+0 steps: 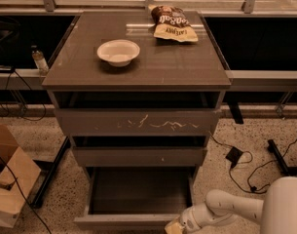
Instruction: Close bottom drawer
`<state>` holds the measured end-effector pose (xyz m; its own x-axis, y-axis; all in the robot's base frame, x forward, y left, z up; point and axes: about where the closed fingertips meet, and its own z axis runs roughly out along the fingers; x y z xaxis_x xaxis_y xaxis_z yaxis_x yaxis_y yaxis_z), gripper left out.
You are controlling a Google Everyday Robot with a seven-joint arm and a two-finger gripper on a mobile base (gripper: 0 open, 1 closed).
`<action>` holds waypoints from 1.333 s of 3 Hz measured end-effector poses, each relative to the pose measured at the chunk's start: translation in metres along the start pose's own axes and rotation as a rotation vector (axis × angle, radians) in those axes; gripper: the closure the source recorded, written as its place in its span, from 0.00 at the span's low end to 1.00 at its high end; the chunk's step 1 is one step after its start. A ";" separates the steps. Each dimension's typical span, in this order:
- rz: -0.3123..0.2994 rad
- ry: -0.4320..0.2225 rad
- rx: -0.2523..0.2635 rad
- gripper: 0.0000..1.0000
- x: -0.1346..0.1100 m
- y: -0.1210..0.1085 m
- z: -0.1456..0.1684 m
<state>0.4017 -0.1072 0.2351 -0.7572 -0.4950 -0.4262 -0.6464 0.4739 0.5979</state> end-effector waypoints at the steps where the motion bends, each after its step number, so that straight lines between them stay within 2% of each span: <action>1: 0.001 -0.034 0.008 1.00 0.000 -0.023 0.024; 2: 0.016 -0.054 0.008 1.00 0.001 -0.039 0.038; 3: 0.016 -0.054 0.008 1.00 0.002 -0.039 0.038; 4: 0.014 -0.071 0.010 1.00 -0.007 -0.050 0.041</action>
Offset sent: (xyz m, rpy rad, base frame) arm 0.0587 0.0036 -0.1089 0.0465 -0.0308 -0.1216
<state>0.4352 -0.0977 0.1801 -0.7710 -0.4355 -0.4647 -0.6360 0.4883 0.5976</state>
